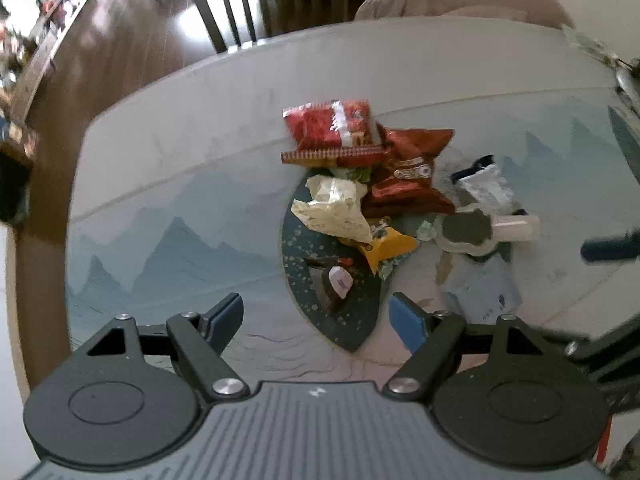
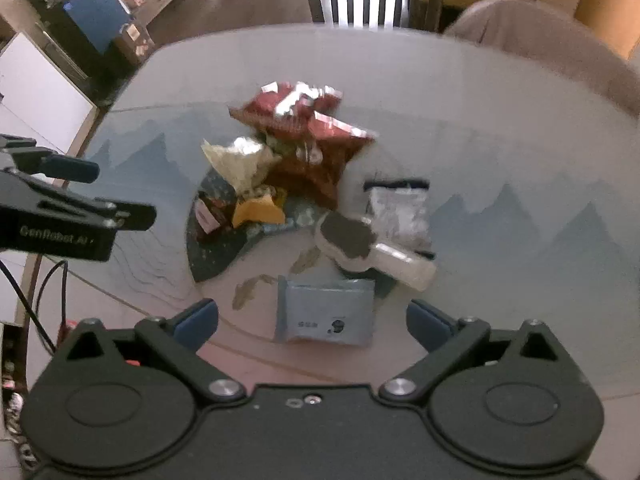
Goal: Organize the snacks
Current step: 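Grasp the small brown wrapper with the left tool while the right tool grasps the blue-grey packet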
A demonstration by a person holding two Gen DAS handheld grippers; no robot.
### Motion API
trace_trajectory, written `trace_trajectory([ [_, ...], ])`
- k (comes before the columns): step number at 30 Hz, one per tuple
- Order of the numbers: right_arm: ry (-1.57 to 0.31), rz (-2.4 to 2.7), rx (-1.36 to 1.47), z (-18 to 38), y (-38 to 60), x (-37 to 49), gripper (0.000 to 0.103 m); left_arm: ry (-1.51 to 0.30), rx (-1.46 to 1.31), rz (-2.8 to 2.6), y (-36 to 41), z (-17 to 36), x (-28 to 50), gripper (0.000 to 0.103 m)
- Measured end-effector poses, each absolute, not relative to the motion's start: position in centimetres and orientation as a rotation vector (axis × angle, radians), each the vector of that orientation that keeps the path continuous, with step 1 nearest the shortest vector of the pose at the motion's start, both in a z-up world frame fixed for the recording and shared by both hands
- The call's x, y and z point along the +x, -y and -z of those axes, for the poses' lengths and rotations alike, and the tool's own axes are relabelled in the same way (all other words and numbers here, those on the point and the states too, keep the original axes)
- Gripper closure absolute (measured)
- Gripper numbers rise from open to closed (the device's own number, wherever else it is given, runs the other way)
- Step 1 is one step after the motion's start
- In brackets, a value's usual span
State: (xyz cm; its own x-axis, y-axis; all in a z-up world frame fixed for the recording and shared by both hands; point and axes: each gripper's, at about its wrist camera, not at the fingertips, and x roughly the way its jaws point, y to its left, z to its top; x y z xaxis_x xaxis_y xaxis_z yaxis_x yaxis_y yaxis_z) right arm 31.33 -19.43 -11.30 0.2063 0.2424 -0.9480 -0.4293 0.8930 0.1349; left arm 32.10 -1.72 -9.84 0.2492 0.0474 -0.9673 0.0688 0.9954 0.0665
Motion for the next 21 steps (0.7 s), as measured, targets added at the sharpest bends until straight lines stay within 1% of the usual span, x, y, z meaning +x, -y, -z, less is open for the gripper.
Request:
trace_trajectory([
  [6,-1.354,-0.440,-0.159,15.1,19.0,32.8,0.003,-1.400,0.004,-0.047,0.6,13.7,35.1,0.023],
  [12,-1.410,-0.421,-0.179,17.8,18.5,33.8,0.006,-1.439,-0.055,-0.085,0.3,16.5,36.6,0.023],
  [17,-1.430,-0.409,-0.211,19.4,17.9,34.0,0.010,-1.466,-0.077,-0.097,0.2,18.2,37.1,0.024],
  [19,-1.438,-0.412,-0.227,19.9,17.7,33.9,0.013,-1.468,-0.082,-0.097,0.2,18.7,37.1,0.024],
  [21,-1.438,-0.418,-0.249,20.2,17.4,33.7,0.015,-1.468,-0.075,-0.096,0.2,19.1,37.1,0.027],
])
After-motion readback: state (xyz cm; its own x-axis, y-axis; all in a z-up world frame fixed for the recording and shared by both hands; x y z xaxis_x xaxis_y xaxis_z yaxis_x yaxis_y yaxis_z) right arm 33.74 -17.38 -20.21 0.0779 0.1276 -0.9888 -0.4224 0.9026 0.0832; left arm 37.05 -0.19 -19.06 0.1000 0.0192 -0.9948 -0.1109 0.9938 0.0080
